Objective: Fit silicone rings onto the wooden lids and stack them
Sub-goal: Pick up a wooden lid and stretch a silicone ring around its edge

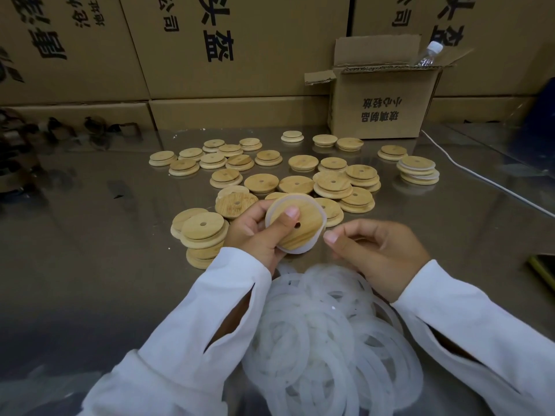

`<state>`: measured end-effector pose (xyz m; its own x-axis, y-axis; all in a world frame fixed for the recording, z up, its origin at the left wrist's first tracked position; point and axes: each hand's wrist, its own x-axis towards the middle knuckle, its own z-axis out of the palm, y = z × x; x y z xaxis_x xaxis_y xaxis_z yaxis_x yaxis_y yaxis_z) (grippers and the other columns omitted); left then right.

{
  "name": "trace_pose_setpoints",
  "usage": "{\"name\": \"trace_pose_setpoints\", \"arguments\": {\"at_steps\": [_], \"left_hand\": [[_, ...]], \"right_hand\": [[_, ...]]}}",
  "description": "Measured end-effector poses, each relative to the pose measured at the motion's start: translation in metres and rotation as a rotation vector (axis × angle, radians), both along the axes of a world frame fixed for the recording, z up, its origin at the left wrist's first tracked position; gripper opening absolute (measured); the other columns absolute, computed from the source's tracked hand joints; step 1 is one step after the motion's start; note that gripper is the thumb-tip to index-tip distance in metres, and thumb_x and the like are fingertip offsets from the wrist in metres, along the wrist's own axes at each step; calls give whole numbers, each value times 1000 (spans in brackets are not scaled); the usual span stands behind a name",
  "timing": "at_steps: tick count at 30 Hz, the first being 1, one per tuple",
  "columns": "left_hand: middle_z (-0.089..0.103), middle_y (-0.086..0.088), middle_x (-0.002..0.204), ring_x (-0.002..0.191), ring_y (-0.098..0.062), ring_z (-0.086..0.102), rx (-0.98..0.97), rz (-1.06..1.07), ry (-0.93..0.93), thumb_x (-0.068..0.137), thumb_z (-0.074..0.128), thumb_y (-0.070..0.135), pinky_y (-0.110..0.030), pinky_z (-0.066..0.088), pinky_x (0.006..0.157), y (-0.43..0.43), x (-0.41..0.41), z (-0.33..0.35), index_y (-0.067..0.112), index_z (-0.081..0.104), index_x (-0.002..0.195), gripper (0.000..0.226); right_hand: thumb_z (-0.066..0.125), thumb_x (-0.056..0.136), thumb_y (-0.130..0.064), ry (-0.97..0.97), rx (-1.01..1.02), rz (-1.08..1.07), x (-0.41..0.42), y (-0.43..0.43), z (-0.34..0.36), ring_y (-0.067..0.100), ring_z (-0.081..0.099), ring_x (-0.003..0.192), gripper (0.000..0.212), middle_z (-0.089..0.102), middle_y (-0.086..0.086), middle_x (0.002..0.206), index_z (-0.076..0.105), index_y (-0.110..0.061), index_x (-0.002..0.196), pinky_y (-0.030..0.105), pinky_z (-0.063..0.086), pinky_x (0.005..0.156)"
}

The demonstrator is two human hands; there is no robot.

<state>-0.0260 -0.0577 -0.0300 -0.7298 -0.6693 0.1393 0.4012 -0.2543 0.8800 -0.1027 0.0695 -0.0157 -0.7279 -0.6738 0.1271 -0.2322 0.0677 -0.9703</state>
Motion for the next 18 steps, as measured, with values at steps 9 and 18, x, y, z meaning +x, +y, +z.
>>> {"name": "trace_pose_setpoints", "arguments": {"at_steps": [9, 18], "left_hand": [[69, -1, 66, 64, -12, 66, -73, -7, -55, 57, 66, 18, -24, 56, 60, 2, -1, -4, 10, 64, 80, 24], [66, -4, 62, 58, -13, 65, 56, 26, -109, 72, 64, 7, -24, 56, 55, 4, -3, -6, 8, 65, 77, 5]], "right_hand": [[67, 79, -21, 170, 25, -92, -2, 0, -5, 8, 60, 64, 15, 65, -8, 62, 65, -24, 65, 17, 48, 64], [57, 88, -21, 304, 211, 7, -2, -1, -5, 25, 61, 78, 18, 64, 8, 75, 57, -22, 70, 31, 47, 72]]}}
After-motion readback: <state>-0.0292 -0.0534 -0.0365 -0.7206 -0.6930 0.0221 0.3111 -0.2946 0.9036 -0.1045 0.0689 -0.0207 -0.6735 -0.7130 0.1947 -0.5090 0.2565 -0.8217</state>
